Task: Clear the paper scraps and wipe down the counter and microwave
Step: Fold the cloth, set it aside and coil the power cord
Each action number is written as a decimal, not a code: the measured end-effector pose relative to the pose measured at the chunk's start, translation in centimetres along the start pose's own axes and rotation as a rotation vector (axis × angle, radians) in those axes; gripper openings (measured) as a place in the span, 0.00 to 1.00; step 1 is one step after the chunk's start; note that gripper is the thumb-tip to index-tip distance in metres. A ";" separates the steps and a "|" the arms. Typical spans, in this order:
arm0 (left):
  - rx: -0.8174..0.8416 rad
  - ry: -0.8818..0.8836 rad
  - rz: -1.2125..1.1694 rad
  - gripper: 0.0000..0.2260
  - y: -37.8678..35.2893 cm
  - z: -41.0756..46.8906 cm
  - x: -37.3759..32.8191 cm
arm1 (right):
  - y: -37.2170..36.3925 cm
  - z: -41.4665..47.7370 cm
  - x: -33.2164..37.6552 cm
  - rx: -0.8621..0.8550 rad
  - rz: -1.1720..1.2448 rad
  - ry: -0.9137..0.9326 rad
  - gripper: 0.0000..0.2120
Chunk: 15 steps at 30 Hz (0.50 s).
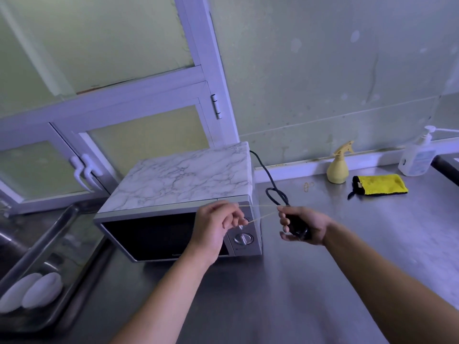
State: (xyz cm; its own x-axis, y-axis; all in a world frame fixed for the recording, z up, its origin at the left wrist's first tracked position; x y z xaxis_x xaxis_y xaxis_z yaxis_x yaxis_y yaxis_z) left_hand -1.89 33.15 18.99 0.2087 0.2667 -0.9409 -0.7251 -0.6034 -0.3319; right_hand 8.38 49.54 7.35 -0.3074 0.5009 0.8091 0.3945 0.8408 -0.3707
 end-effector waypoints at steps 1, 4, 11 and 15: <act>0.008 0.044 -0.024 0.07 -0.3 0.2 0.0 | -0.3 0.2 0.2 -0.006 0.027 0.017 0.11; 0.009 0.209 0.273 0.07 -0.2 0.5 1.5 | -0.4 0.5 0.0 -0.056 0.000 0.070 0.12; 0.323 0.015 1.250 0.18 -0.6 2.2 0.5 | 1.2 -0.4 -0.6 -0.087 -0.149 0.143 0.10; 0.355 0.247 1.574 0.18 -0.5 3.8 2.4 | 1.6 -0.8 1.0 -0.282 -0.556 0.201 0.08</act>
State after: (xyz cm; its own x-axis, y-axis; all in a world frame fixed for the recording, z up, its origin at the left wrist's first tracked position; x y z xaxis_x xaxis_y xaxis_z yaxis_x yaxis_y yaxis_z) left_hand -3.52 36.95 17.17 -0.7726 -0.5508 -0.3158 -0.4109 0.0544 0.9101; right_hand 9.42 51.20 7.94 -0.3745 -0.0643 0.9250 0.4438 0.8635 0.2397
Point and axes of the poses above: each hand's wrist, its own z-axis towards the middle knuckle, its own y-axis out of the back of the hand, x = y × z, the point moved 7 cm from there along z, towards the middle knuckle, and after that the axes turned 14 degrees about -z, right-handed, at the moved point
